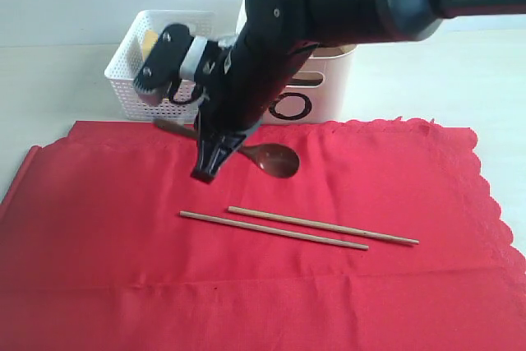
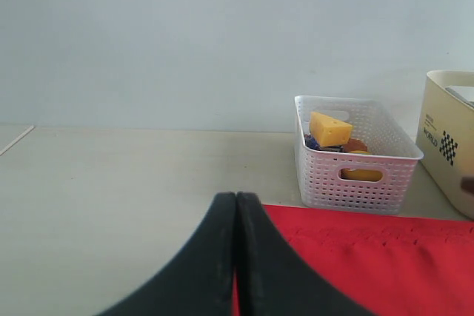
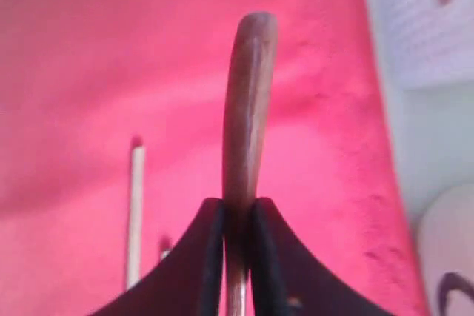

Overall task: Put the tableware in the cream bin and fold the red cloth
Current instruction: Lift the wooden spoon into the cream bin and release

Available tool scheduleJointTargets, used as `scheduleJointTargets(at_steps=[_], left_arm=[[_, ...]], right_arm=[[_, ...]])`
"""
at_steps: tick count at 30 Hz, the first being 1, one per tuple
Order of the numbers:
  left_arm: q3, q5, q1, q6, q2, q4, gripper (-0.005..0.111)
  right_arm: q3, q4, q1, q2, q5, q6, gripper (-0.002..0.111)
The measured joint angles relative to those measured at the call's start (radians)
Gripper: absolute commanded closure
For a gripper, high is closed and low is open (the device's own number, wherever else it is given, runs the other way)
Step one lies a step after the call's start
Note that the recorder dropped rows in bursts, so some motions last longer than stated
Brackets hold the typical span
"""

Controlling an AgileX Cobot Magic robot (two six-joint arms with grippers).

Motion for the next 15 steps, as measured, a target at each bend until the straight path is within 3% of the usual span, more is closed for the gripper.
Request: scheduleJointTargets(at_steps=[15], left_arm=[[0.0, 0.0, 0.0, 0.0, 0.0, 0.0, 0.105]], right_arm=[[0.0, -0.008, -0.217, -0.083, -0.654, 0.329, 0.107]])
